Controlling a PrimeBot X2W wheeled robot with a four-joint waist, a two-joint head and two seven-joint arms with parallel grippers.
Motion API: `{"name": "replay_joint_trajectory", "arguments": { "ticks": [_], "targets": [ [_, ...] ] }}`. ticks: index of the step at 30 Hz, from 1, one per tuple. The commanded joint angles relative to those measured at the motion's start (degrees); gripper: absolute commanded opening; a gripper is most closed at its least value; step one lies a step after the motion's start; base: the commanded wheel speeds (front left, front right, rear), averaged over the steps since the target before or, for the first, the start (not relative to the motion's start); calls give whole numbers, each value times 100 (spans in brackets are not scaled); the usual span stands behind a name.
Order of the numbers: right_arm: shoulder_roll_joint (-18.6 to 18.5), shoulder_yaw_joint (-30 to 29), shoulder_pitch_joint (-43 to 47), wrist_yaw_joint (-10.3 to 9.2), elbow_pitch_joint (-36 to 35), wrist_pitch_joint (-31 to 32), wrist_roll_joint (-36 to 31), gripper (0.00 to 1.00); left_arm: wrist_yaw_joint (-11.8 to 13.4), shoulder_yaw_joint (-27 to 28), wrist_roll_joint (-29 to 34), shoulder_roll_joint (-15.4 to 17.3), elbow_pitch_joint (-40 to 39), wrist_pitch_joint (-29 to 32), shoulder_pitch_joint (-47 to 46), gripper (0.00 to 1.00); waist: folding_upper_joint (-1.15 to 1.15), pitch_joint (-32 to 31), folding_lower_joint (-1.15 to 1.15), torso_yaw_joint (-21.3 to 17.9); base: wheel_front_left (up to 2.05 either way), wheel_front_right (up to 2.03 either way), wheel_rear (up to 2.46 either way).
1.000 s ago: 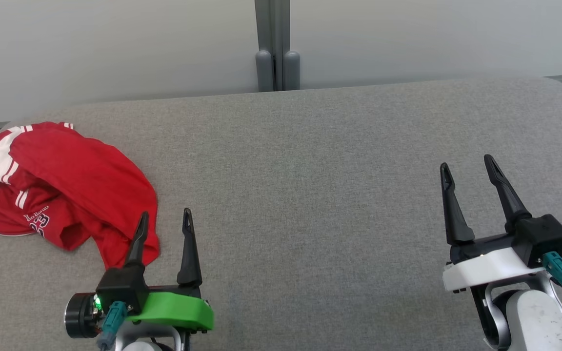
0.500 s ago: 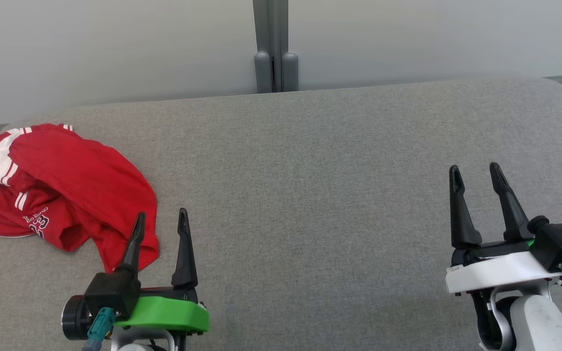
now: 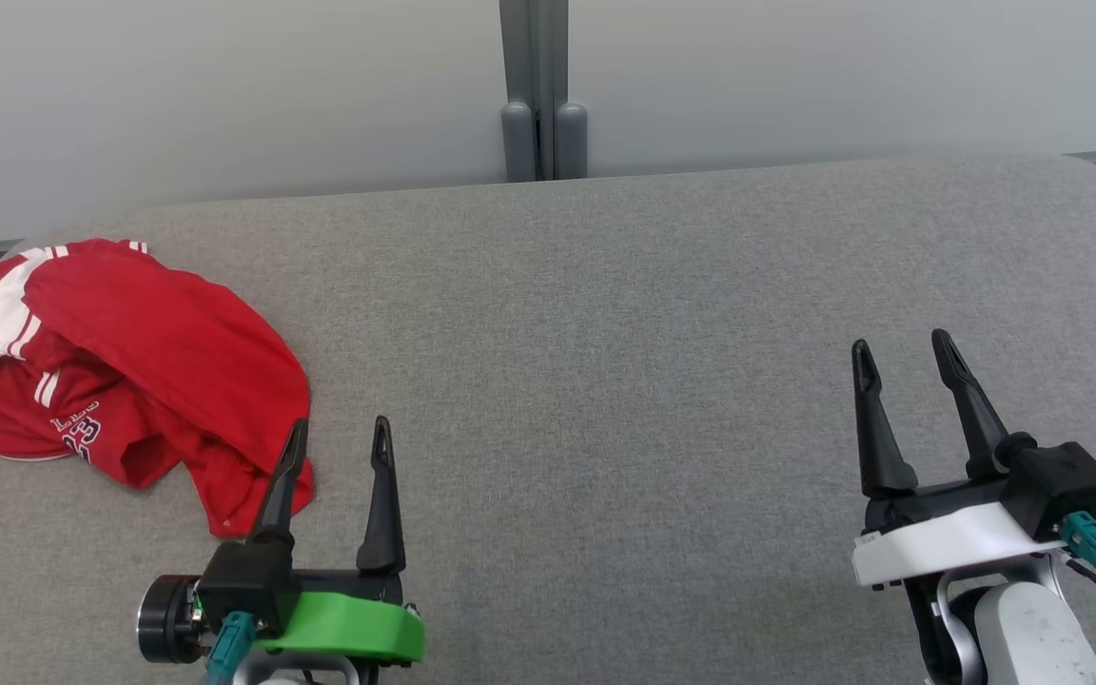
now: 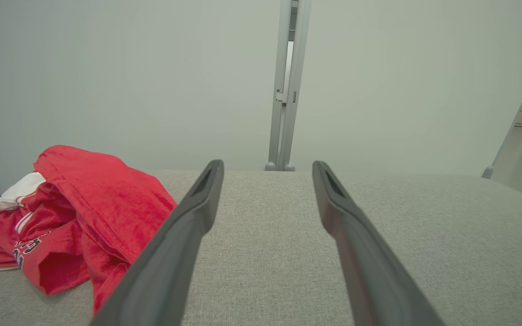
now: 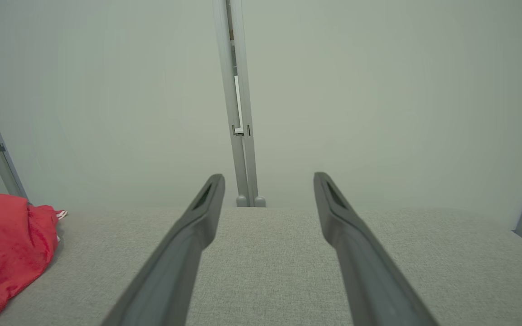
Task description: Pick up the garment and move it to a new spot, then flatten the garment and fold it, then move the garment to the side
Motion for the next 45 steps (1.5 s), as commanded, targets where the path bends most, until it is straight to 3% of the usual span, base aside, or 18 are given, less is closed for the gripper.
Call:
{"name": "replay_joint_trajectory", "arguments": {
  "ticks": [1,18,23,29,35,45],
  "targets": [
    [-21,23,18,0,7,-46,-115,100,45,-19,134,4,4,-39,66,100,0,1,0,2,0,0,0],
    [-21,63,41,0,51,-63,52,100,-31,19,-171,4,57,-55,103,100,0,-2,0,23,0,0,0],
    [-19,40,79,0,50,-62,78,100,-28,-32,-184,4,93,-53,67,100,0,27,0,193,0,0,0],
    [-17,129,137,0,81,-62,73,100,59,19,-277,7,142,-48,47,100,0,31,0,714,0,0,0],
    [-19,290,151,0,107,-62,97,100,138,170,-218,6,133,-48,59,100,0,38,0,1511,0,0,0],
    [-23,387,193,-2,183,-62,170,100,119,334,-177,6,131,-48,141,100,0,-20,0,2516,0,0,0]
  ]
}}
